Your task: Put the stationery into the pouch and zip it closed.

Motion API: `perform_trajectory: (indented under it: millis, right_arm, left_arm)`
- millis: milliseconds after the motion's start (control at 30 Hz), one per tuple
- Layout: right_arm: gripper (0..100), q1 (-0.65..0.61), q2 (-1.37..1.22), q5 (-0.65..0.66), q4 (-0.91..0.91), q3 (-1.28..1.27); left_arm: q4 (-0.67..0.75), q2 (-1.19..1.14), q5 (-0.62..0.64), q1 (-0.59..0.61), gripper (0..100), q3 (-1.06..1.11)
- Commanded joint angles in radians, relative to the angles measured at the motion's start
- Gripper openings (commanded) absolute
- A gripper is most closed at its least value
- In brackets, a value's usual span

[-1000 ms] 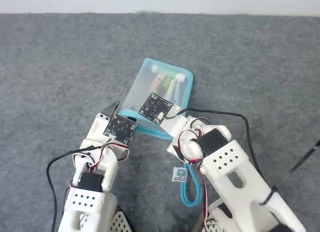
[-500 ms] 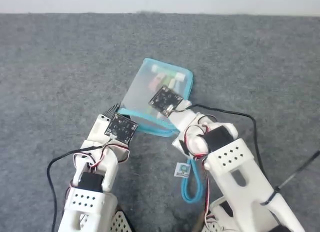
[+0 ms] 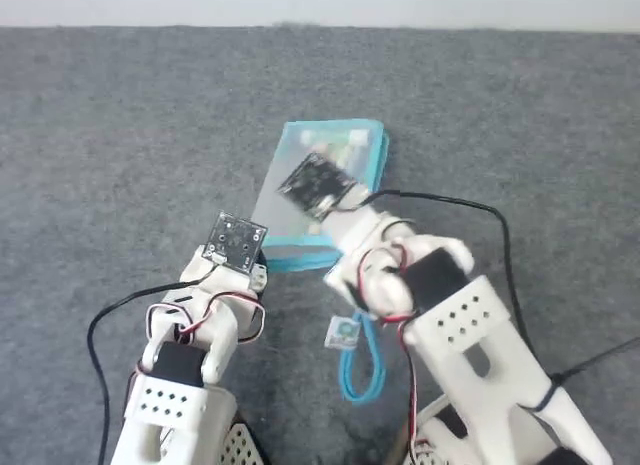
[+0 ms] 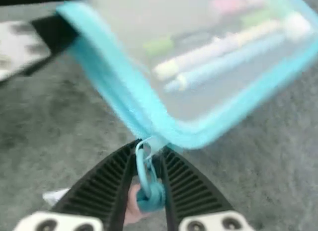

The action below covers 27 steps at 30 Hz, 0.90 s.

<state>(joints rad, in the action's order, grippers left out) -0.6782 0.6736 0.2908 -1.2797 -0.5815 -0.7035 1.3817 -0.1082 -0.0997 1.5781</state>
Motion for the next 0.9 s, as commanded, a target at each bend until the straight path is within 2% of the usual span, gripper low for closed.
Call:
perform_trajectory:
  millis: [0, 333, 500, 733, 867]
  right_arm:
    - [0.6, -0.110, 0.076, -0.005, -0.019, 0.092]
    - [0.6, -0.223, 0.332, 0.040, -0.022, 0.017]
    - [0.6, -0.331, 0.360, 0.057, -0.028, 0.012]
    - [0.6, -0.530, 0.351, 0.140, -0.073, -0.005]
    - [0.6, -0.591, 0.308, 0.149, -0.073, -0.020]
  left_arm:
    - [-0.005, 0.008, 0.034, -0.017, 1, -0.065]
    - [0.009, 0.008, 0.068, -0.015, 1, -0.070]
    - [0.018, 0.006, 0.077, -0.006, 1, -0.073]
    - [0.021, 0.006, 0.086, 0.083, 1, -0.088]
    - [0.021, 0.006, 0.098, 0.084, 1, -0.088]
